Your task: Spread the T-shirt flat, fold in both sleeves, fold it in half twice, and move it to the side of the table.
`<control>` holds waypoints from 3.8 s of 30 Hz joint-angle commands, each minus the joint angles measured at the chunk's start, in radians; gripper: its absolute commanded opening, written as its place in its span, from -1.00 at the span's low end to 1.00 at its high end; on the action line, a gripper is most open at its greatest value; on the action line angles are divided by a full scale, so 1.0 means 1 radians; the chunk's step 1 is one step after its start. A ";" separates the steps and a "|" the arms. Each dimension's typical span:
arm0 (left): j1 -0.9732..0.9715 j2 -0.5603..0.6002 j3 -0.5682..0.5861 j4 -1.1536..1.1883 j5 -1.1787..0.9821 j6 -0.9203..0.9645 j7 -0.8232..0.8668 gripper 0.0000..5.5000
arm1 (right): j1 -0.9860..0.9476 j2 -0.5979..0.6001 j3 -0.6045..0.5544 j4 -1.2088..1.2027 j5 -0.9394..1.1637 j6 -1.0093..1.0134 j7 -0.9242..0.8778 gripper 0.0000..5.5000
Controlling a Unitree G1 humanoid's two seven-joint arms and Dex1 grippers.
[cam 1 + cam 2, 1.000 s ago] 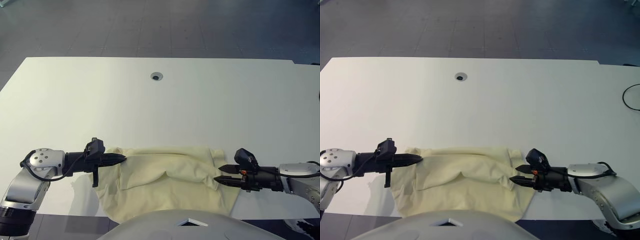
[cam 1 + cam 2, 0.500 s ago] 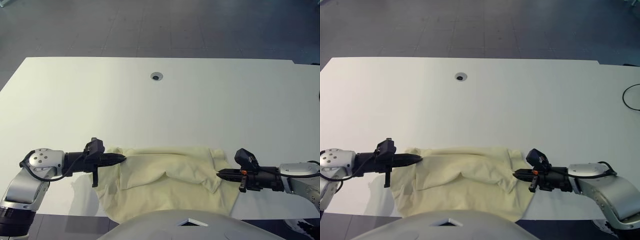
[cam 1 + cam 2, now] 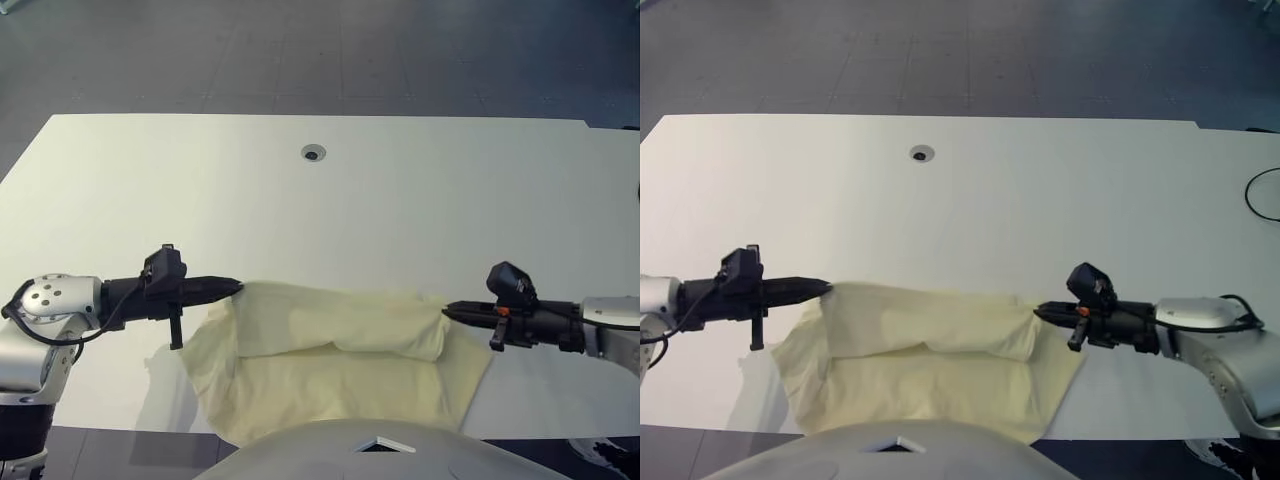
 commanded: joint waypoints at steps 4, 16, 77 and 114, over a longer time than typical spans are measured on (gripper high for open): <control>-0.128 0.026 0.017 0.034 0.026 -0.014 0.026 -1.00 | -0.122 0.000 -0.010 0.072 -0.008 -0.030 -0.016 -0.99; -0.592 -0.115 -0.312 0.558 0.602 -0.422 0.304 -1.00 | -0.553 0.211 0.354 0.464 -0.405 -0.445 -0.115 -0.99; 0.181 0.025 -0.098 0.119 0.437 -0.345 0.325 0.95 | 0.046 0.188 0.179 0.005 -0.524 -0.356 -0.092 0.94; -0.580 -0.228 -0.445 0.868 0.870 -0.577 0.654 0.95 | 0.081 0.181 0.268 0.118 -0.652 -0.458 -0.167 0.94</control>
